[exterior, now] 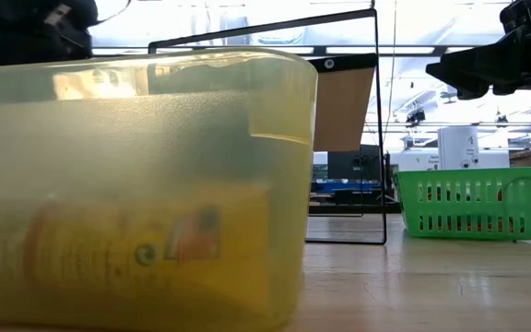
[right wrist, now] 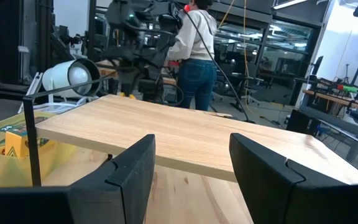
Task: Pick & Place Office Desk Supplies
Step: Put the yellow spring keychain into the blue bin, then put the blue spring keychain into the blue bin
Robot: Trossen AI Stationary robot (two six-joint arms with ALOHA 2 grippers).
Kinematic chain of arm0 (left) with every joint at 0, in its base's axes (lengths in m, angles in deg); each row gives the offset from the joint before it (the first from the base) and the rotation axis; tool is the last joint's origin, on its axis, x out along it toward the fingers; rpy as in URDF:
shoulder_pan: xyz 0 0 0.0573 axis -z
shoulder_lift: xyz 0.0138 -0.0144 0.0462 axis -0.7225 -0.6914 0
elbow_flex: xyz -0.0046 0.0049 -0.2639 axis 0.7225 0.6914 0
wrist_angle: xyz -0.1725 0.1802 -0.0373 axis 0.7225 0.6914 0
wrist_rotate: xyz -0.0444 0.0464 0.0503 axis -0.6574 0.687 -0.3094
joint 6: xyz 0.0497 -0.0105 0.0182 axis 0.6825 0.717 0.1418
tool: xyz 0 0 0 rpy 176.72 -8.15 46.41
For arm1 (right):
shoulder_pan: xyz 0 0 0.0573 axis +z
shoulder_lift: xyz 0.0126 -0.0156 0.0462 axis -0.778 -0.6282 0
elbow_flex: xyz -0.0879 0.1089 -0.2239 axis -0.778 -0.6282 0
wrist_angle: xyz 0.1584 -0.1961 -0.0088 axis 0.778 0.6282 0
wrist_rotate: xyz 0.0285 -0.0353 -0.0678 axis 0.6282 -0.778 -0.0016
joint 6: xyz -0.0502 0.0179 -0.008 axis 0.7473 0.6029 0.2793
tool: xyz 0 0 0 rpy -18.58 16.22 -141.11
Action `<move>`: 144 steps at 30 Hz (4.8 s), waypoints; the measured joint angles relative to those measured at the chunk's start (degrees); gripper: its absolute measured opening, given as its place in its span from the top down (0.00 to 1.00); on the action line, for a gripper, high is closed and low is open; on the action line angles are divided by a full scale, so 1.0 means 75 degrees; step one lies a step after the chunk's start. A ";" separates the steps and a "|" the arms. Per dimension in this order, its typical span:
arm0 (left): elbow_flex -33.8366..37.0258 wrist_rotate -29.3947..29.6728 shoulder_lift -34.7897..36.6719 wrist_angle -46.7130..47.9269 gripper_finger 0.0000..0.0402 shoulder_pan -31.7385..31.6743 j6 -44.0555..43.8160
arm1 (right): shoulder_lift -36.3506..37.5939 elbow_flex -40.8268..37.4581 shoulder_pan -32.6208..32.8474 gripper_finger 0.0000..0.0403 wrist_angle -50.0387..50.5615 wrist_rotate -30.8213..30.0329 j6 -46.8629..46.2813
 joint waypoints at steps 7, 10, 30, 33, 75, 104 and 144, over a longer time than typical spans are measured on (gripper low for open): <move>0.0015 0.0133 -0.0515 0.0156 0.94 0.0355 -0.0604 | 0.0000 0.0000 0.0000 0.49 0.0000 -0.0001 0.0000; 0.0017 0.0136 -0.0840 0.0194 0.94 0.0355 -0.0581 | 0.0000 0.0000 0.0003 0.49 0.0000 0.0000 0.0000; 0.0023 0.0101 -0.3024 -0.0095 0.93 0.0340 -0.0544 | 0.0000 0.0000 0.0001 0.49 0.0000 0.0000 0.0000; 0.0023 0.0098 -0.3047 -0.0129 0.91 0.0340 -0.0543 | 0.0000 0.0000 0.0003 0.49 0.0000 0.0000 0.0000; -0.0006 0.2279 0.0768 0.2748 0.63 -0.3417 0.0834 | 0.0000 0.0000 0.0002 0.49 0.0001 0.0000 0.0000; 0.0000 0.1384 -0.2820 0.0137 0.69 -0.8918 0.7217 | 0.0003 0.0000 0.0002 0.49 0.0000 0.0000 0.0000; -0.0350 0.1807 -0.4810 -0.0568 0.70 -0.9618 0.8096 | -0.0003 0.0000 0.0000 0.49 0.0000 0.0000 0.0000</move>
